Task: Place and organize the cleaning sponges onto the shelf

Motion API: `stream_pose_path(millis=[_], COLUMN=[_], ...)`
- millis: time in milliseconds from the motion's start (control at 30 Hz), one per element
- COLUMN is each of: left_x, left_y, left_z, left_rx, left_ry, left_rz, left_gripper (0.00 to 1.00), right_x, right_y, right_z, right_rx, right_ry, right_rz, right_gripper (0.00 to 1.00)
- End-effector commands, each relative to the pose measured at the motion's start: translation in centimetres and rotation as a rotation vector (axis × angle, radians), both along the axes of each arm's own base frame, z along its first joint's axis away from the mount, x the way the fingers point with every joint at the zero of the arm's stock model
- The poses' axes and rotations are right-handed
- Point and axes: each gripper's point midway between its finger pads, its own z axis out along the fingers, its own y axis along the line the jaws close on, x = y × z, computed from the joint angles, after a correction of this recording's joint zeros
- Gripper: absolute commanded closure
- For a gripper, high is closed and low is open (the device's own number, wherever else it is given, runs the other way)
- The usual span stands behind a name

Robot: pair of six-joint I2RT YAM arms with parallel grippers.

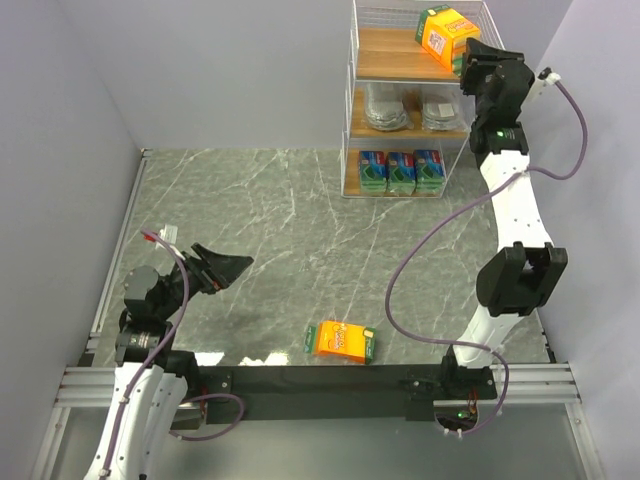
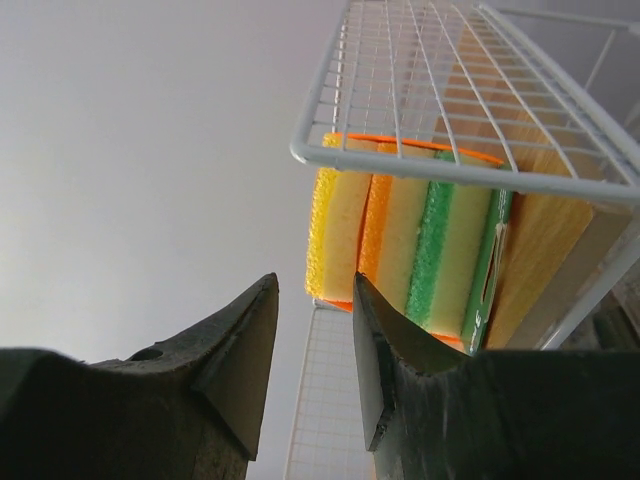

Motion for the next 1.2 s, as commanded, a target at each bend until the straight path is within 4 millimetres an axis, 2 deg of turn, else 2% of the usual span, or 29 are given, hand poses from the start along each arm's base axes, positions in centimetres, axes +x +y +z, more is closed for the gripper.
stream_pose_path(millis=[0,167,533,733,967,1000,1167], left_x=[0.0,0.0,-0.2,-0.1,-0.2,-0.2,-0.3], left_y=[0.0,0.0,0.1,0.1,0.2,0.2,0.2], left_z=[0.2,-0.3,-0.2,-0.1,-0.2,-0.3,-0.2], left_rx=[0.012,0.010,0.024,0.024,0.026,0.026,0.031], left_ry=[-0.036,-0.028,-0.029,-0.031,-0.032,-0.030,-0.032], left_rz=[0.002,-0.001,0.006,0.006,0.009,0.009,0.010], left_gripper=[0.01,0.01,0.01,0.01,0.01,0.01,0.00], right_x=[-2.7,-2.7,1.3,1.9,2.3,2.3,2.5], right_y=[-1.2,-1.4,-0.1,0.2,1.6,2.3,3.7], right_z=[4.2,3.9,3.2,2.5,2.0,1.9,1.5], right_rx=[-0.059,-0.075,-0.117,-0.123,-0.119,-0.123,-0.125], right_ry=[-0.085,-0.084,-0.043,-0.033,-0.037,-0.040,-0.036], right_rz=[-0.043,-0.046,0.037,0.051,0.106,0.134,0.171], right_gripper=[0.57,0.57,0.57,0.57,0.57,0.57,0.57])
